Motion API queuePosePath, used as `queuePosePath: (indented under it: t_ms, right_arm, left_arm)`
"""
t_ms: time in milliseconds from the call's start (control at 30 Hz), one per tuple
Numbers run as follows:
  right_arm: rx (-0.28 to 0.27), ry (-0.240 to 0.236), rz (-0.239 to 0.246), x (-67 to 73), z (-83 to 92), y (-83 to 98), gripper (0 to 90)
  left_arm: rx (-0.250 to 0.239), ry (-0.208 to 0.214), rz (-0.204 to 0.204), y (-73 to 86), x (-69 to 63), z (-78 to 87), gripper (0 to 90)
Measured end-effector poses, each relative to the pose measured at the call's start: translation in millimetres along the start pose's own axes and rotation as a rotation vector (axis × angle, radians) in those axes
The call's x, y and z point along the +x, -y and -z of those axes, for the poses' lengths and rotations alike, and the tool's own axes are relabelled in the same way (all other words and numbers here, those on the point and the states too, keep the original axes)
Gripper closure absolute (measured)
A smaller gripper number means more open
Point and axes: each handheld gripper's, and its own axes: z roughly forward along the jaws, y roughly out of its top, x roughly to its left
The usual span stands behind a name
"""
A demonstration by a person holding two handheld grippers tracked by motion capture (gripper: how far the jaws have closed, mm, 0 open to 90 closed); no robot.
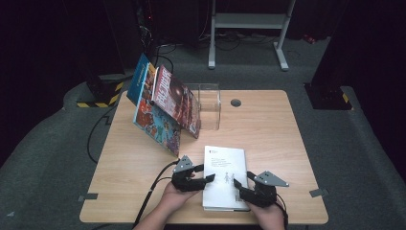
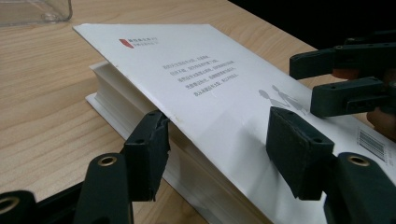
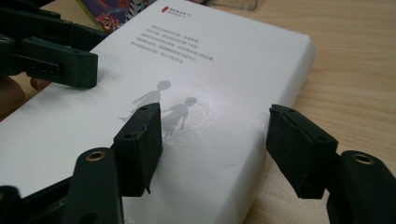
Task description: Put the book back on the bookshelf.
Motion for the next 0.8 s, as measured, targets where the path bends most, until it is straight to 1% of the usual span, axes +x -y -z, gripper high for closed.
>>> queuePosePath:
  t_ms: [33,67,133,200,233,333,367,400,433,467,500,533,567,767,800]
  right_arm:
    - [-0.011,0.003,0.001,-0.1,2.0,-0.7,35.9]
    - [-0.011,0.003,0.001,-0.1,2.0,-0.7,35.9]
    - [-0.039,0.013,-0.014,-2.4,8.1,-2.4,36.0]
    - [-0.047,0.021,-0.021,-4.4,11.5,-2.2,36.0]
    - [-0.049,0.024,-0.02,-5.7,12.5,-1.7,36.0]
    - [-0.048,0.029,-0.022,-7.1,13.5,-0.8,36.0]
    - [-0.047,0.032,-0.025,-7.8,13.9,-0.2,36.0]
    - [-0.048,0.033,-0.025,-8.3,14.1,-0.2,36.0]
    - [-0.047,0.035,-0.027,-8.6,14.2,-0.2,36.0]
    - [-0.047,0.035,-0.027,-8.6,14.2,-0.2,36.0]
    - [-0.048,0.038,-0.027,-8.6,14.3,-0.2,36.0]
    - [-0.048,0.039,-0.028,-8.6,14.2,-0.2,36.0]
    - [-0.048,0.039,-0.028,-8.5,14.1,-0.2,36.0]
    - [-0.048,0.043,-0.029,-8.5,14.8,0.0,36.1]
    - [-0.05,0.042,-0.028,-8.7,15.1,-0.2,36.1]
  left_arm:
    - [0.001,0.0,0.003,-0.4,-0.3,0.1,39.7]
    - [0.001,0.0,0.003,-0.4,-0.3,0.1,39.6]
    - [-0.005,-0.001,-0.006,-0.6,-0.6,0.6,39.6]
    - [-0.008,-0.001,-0.009,-0.7,-0.9,0.8,39.5]
    - [-0.012,-0.009,-0.031,-1.7,-1.4,1.3,39.5]
    - [-0.023,-0.013,-0.043,-2.9,-4.2,2.5,39.4]
    - [-0.031,-0.022,-0.063,-4.4,-6.8,3.5,39.3]
    - [-0.031,-0.022,-0.063,-4.4,-6.8,3.5,39.3]
    - [-0.039,-0.031,-0.093,-6.5,-9.1,4.8,39.3]
    - [-0.039,-0.031,-0.093,-6.5,-9.1,4.8,39.3]
    - [-0.045,-0.038,-0.116,-7.8,-11.3,5.9,39.3]
    - [-0.045,-0.038,-0.116,-7.8,-11.3,5.9,39.2]
    - [-0.047,-0.043,-0.134,-9.0,-12.9,6.7,39.2]
    - [-0.075,-0.049,-0.18,-10.3,-16.9,9.7,39.2]
    - [-0.079,-0.05,-0.182,-10.5,-17.5,9.8,39.2]
